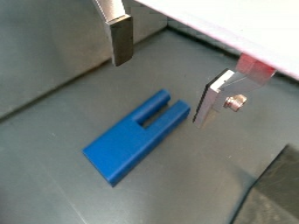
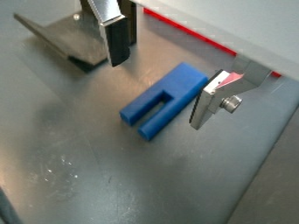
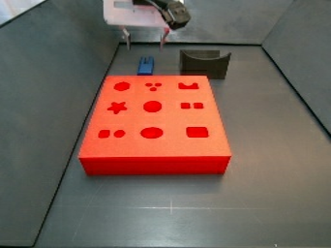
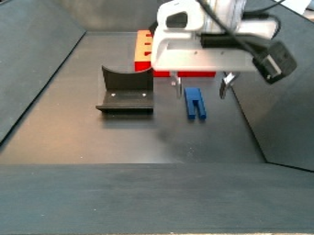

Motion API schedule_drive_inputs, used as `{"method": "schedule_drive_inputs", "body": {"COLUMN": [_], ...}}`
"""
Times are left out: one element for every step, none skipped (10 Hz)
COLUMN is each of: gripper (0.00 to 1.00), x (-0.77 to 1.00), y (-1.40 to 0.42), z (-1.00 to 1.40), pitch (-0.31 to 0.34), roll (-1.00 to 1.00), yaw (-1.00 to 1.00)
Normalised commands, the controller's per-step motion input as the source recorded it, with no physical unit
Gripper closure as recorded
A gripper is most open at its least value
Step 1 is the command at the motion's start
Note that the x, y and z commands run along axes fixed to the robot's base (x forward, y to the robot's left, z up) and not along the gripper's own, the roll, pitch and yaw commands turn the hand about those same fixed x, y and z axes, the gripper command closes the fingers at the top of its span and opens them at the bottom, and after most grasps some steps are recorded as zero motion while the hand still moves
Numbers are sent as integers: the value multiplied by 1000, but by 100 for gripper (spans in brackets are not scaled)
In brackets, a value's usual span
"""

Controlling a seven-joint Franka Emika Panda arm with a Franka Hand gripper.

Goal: Pick up the square-circle object. Move up. Rotate the square-circle object. Place the square-circle object on the fixture. Regrasp the square-circle object. Move to above the board. Insert the square-circle object.
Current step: Rotate the square-circle object.

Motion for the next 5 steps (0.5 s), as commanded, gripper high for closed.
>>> {"method": "schedule_drive_inputs", "body": {"gripper": [0, 0, 0, 0, 0], "x": [53, 47, 42, 42, 37], "y": [5, 8, 8, 8, 10], "z": [-797, -682, -571, -462, -325], "pitch": [-37, -41, -50, -59, -64], "roll": [-86, -96, -105, -113, -122], "yaw": [10, 14, 16, 18, 15]}}
